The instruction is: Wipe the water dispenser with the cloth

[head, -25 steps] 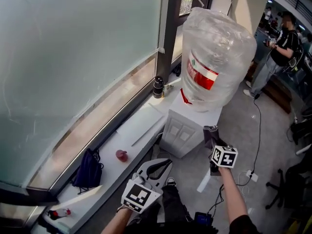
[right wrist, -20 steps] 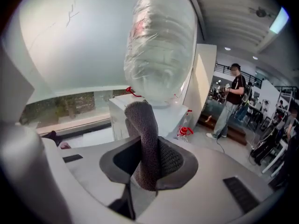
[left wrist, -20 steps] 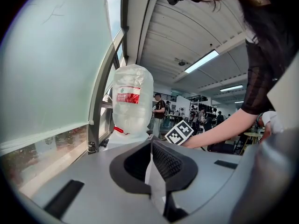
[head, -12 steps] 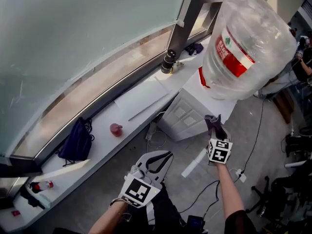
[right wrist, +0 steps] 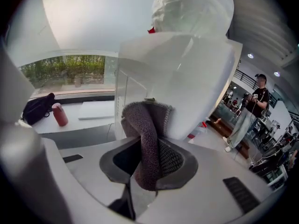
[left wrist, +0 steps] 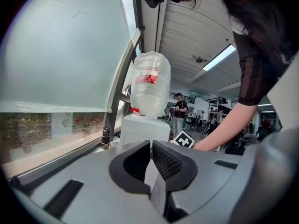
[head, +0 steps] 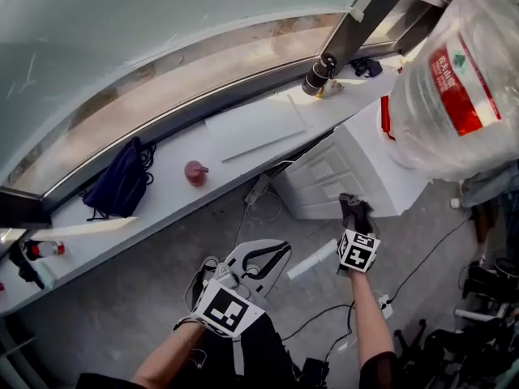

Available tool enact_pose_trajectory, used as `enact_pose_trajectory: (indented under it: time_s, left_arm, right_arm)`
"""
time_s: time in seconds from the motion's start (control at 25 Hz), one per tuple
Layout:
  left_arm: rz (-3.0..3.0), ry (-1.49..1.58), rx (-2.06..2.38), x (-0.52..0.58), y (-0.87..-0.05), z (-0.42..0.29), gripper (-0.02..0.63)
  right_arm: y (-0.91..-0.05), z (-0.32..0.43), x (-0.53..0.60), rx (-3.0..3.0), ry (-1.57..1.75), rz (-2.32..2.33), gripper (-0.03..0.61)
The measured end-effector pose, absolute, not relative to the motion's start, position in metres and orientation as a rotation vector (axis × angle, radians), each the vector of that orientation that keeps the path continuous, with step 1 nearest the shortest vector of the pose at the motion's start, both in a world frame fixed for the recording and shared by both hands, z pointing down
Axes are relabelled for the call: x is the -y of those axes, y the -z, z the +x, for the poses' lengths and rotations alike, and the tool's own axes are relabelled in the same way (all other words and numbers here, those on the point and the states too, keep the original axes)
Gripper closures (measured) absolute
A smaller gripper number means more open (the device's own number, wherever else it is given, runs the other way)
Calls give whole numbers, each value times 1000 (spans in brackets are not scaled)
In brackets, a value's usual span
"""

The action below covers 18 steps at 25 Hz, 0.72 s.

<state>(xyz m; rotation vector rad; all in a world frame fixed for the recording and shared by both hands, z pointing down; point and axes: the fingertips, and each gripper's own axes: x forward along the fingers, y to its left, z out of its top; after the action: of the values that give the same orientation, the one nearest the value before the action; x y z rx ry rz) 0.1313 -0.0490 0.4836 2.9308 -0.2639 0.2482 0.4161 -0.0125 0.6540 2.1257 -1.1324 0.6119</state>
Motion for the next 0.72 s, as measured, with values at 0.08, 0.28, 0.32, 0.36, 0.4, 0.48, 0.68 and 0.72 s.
enact_pose_trajectory:
  time_s: [0.08, 0.28, 0.32, 0.36, 0.4, 0.48, 0.68, 0.72]
  left_arm:
    - [2929, -245, 299, 51, -500, 133, 589]
    - [2913, -211, 360, 57, -540, 136, 588]
    - [2910, -215, 374, 59, -549, 136, 588]
    - [2910, -226, 387, 61, -558, 136, 588]
    - [2913, -241, 398, 63, -566, 136, 588]
    - [2917, -257, 412, 66, -581, 136, 588]
    - [2900, -259, 426, 74, -614, 130, 588]
    - [2903, -266, 431, 76, -620, 128, 588]
  right_arm:
    - [-681, 415, 17, 1140, -643, 2112, 477]
    - [-748, 415, 24, 1129, -663, 2035, 477]
    - [-760, 414, 25, 1119, -671, 2027, 477]
    - [-773, 414, 25, 1108, -685, 2025, 477]
    - [-787, 415, 25, 1098, -706, 2027, 477]
    - [-813, 417, 25, 1080, -757, 2042, 477]
    - [-872, 421, 27, 996, -869, 2108, 477]
    - [-880, 421, 27, 976, -881, 2112, 477]
